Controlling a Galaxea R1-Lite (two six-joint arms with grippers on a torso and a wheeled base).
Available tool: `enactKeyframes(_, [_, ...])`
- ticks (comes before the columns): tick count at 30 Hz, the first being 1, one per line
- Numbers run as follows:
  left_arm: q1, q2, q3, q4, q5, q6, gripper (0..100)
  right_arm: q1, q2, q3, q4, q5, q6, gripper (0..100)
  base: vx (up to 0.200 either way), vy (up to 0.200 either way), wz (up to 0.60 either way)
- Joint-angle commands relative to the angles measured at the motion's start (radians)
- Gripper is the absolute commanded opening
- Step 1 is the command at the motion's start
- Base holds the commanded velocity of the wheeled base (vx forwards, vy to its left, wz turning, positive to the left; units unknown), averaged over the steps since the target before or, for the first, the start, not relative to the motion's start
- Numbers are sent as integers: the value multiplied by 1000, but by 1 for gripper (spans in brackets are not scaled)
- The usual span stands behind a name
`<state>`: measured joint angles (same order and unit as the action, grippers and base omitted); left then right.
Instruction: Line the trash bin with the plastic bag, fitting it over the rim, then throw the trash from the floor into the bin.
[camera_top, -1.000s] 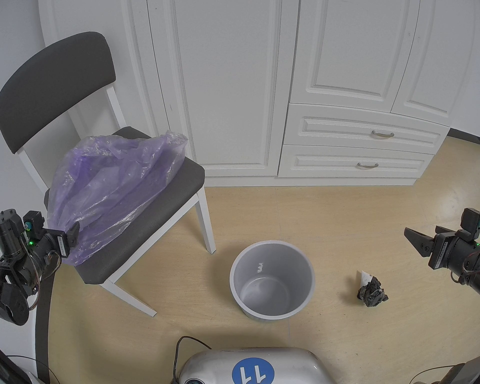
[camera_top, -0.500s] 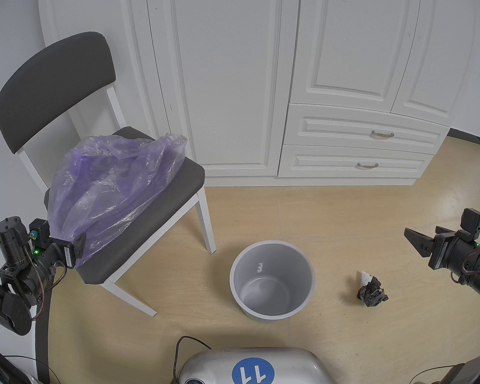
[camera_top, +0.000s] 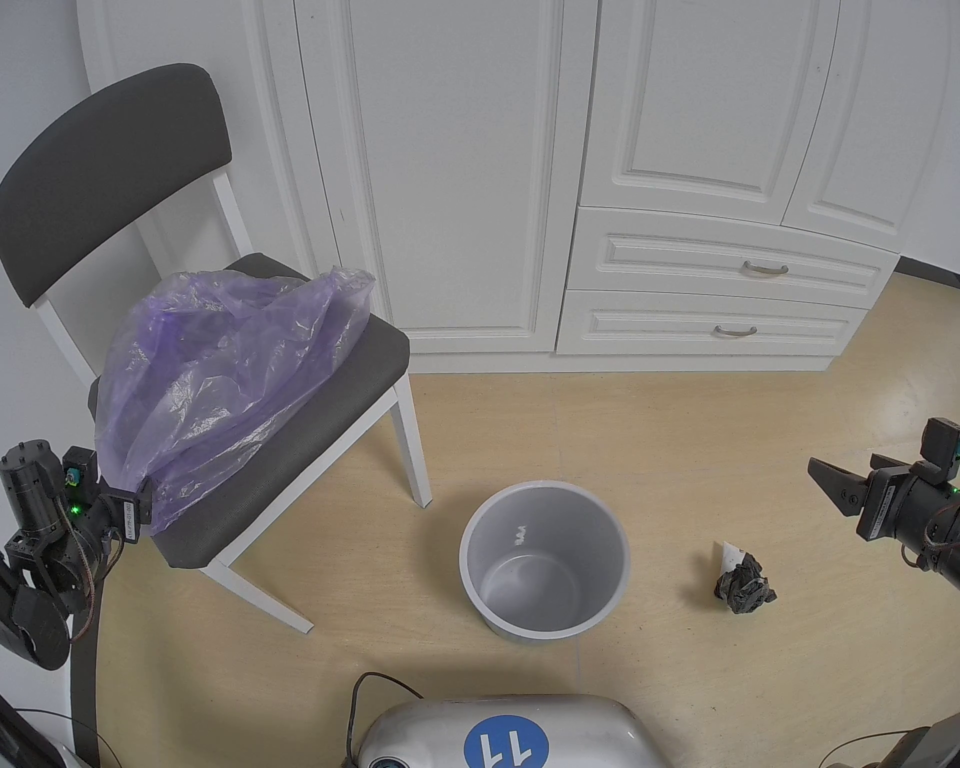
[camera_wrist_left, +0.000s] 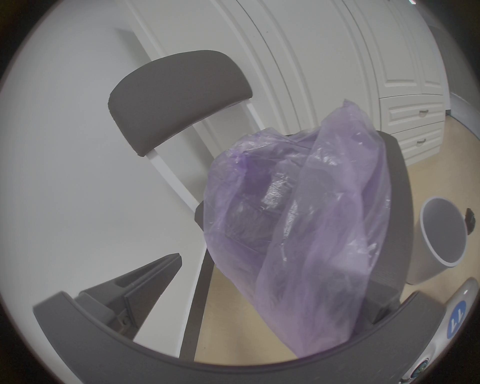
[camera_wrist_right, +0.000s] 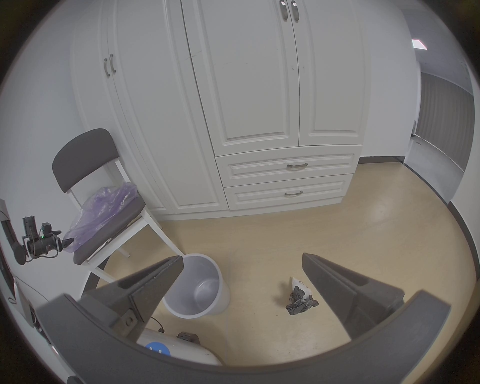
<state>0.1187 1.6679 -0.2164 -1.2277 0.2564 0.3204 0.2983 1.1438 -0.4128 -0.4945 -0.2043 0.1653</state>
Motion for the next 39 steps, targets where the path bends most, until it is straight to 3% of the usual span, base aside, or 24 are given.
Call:
enactKeyframes(1, [1, 73, -8, -29, 18, 3, 100, 1, -3, -1, -4, 0, 0, 100, 0, 0, 0])
enactKeyframes(12, [12, 219, -1, -303, 106, 46, 100, 1, -1, -1, -6, 0, 0, 100, 0, 0, 0])
enactKeyframes(23, [9, 181, 45, -305, 104, 46, 100, 1, -6, -1, -6, 0, 0, 100, 0, 0, 0])
enactKeyframes(24, [9, 179, 43, -305, 104, 46, 0, 1, -7, -1, -6, 0, -1, 100, 0, 0, 0])
enactKeyframes(32, [4, 154, 46, -306, 96, 45, 0, 1, -1, 0, -3, 0, -1, 100, 0, 0, 0])
enactKeyframes(34, [4, 135, 52, -305, 67, 45, 0, 2, 2, 2, 1, 0, -1, 100, 0, 0, 0])
enactKeyframes(39, [-1, 36, 94, -303, -94, 39, 0, 51, -6, 11, -10, -4, -3, 100, 0, 0, 0])
